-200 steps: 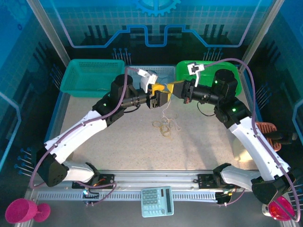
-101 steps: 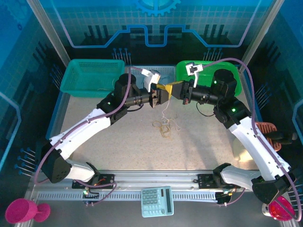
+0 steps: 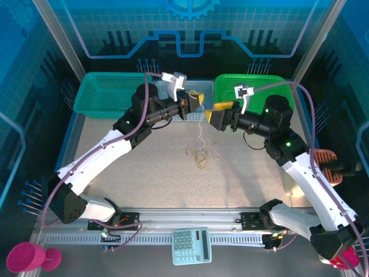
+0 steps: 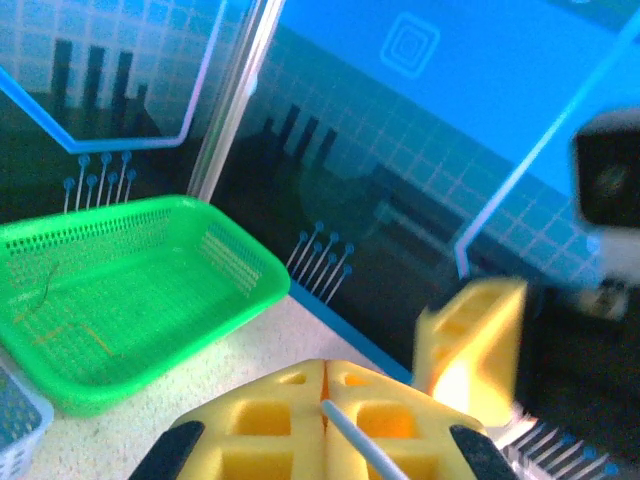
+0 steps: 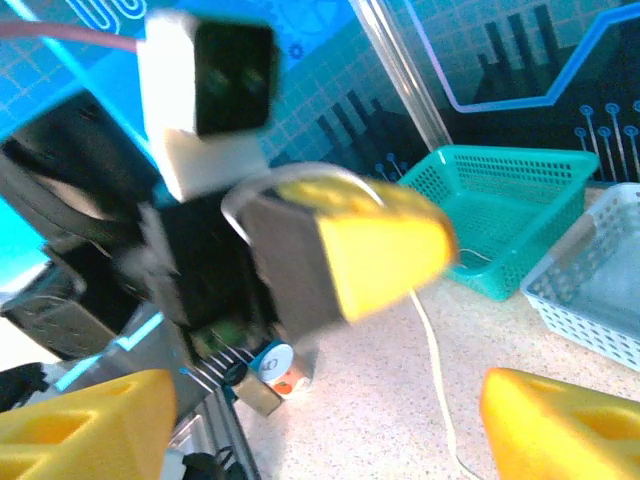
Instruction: Untangle the cables
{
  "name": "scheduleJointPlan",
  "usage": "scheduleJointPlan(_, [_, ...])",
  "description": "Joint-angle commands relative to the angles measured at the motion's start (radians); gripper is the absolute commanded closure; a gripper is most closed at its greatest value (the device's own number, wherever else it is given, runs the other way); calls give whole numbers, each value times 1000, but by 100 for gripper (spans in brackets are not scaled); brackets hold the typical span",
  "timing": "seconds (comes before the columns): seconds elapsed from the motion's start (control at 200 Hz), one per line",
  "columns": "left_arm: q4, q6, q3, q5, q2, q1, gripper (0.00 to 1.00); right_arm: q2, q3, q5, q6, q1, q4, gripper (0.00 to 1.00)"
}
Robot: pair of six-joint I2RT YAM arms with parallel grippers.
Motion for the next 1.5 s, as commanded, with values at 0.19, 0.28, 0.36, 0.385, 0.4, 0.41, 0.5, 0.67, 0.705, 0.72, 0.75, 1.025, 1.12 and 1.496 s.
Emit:
scheduleJointPlan(0.19, [56,-110,192,7,-14,9,100,71,-204,144,-66,11,191,11])
scheduleJointPlan(0.28, [76,-143,233,19,4,10,100,133,-226,185,-67,26,244,12])
scheduleJointPlan(0.36, [82,-162,274,21,20,10,100,197,-243,205,-55,30,297,14])
scheduleJointPlan(0.385, [81,-166,289,23,27,9,100,219,-247,210,-49,32,314,15])
scheduleJointPlan(0.4, [79,-167,299,24,29,10,100,229,-247,213,-45,33,325,16])
scheduleJointPlan(0.41, [77,-167,306,25,33,9,100,237,-247,214,-43,34,331,17])
scheduleJointPlan(0.5, [52,-165,367,27,52,10,100,300,-286,228,-23,39,385,23])
scheduleJointPlan(0.67, [-48,-93,470,-3,77,13,100,379,-322,246,5,46,446,26])
scheduleJointPlan(0.705, [-67,-71,486,-12,78,16,100,387,-328,252,7,47,445,26])
scheduleJointPlan(0.72, [-76,-61,492,-17,79,21,100,389,-331,254,7,47,445,26])
scheduleJointPlan(0.75, [-96,-46,504,-29,79,27,100,391,-336,257,9,47,441,25])
scheduleJointPlan(1.025, [-169,0,504,-114,78,185,100,334,-329,267,-20,43,315,17])
scheduleJointPlan(1.12, [-145,6,475,-132,78,250,100,313,-307,271,-28,36,262,16])
scheduleJointPlan(1.496, [-43,23,491,-168,271,551,100,270,-215,260,-91,0,77,15])
